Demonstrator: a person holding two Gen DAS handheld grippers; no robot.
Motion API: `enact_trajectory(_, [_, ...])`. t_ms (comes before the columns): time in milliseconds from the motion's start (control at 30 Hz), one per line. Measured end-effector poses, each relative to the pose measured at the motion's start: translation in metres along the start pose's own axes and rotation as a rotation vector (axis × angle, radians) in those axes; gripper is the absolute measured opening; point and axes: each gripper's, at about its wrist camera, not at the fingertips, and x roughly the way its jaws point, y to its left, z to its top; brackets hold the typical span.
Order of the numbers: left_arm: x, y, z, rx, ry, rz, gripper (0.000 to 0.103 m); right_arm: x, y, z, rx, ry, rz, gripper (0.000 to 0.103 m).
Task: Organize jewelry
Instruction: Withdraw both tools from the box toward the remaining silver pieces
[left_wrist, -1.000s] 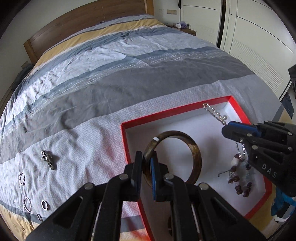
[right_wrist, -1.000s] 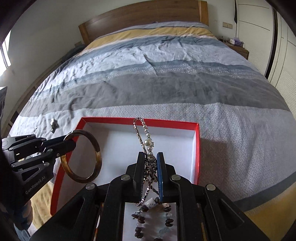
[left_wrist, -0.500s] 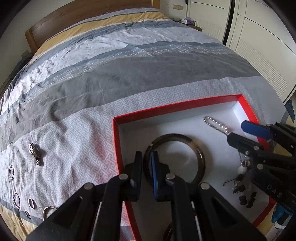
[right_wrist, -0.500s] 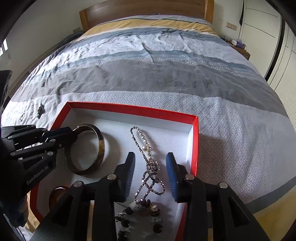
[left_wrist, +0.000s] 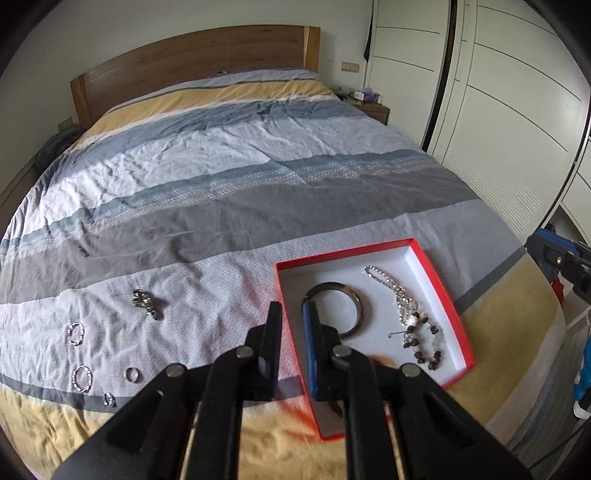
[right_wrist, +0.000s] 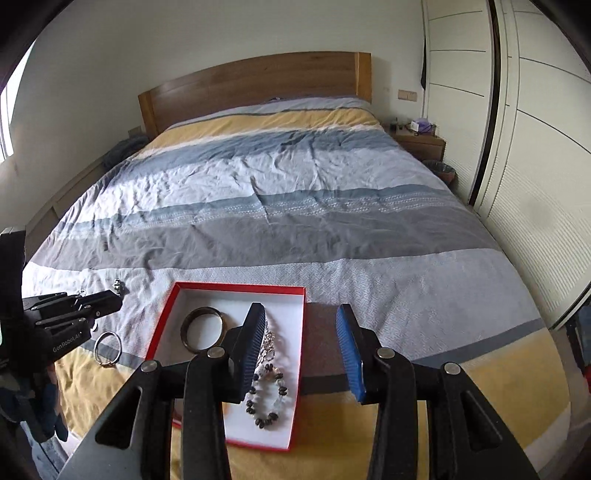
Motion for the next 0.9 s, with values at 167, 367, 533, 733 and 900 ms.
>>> enact_trajectory(167, [-0.075, 0.027, -0.015, -0.029, -0.059, 0.013, 0.011, -0.067, 0.015, -0.014, -0.004, -0.062, 0.008, 0.044])
enact_trajectory(367, [-0.157, 0.058, -0.048, -0.030, -0.115, 0.106, 0.011, -0.135, 0.041, -0.035, 0.009, -0.133, 0.052, 0.047])
enact_trajectory(533, [-0.213, 0.083, -0.086, -0.047, -0.153, 0.152, 0.012, -0.178, 0.069, -0.056, 0.003, -0.165, 0.095, 0.047])
enact_trajectory(733, [-0.265, 0.104, -0.131, -0.077, -0.210, 0.206, 0.012, -0.211, 0.099, -0.079, -0.006, -0.172, 0.139, 0.047])
enact_trajectory(900, [-0.292, 0.123, -0.162, -0.118, -0.239, 0.245, 0.034, -0.222, 0.128, -0.092, -0.041, -0.172, 0.173, 0.047])
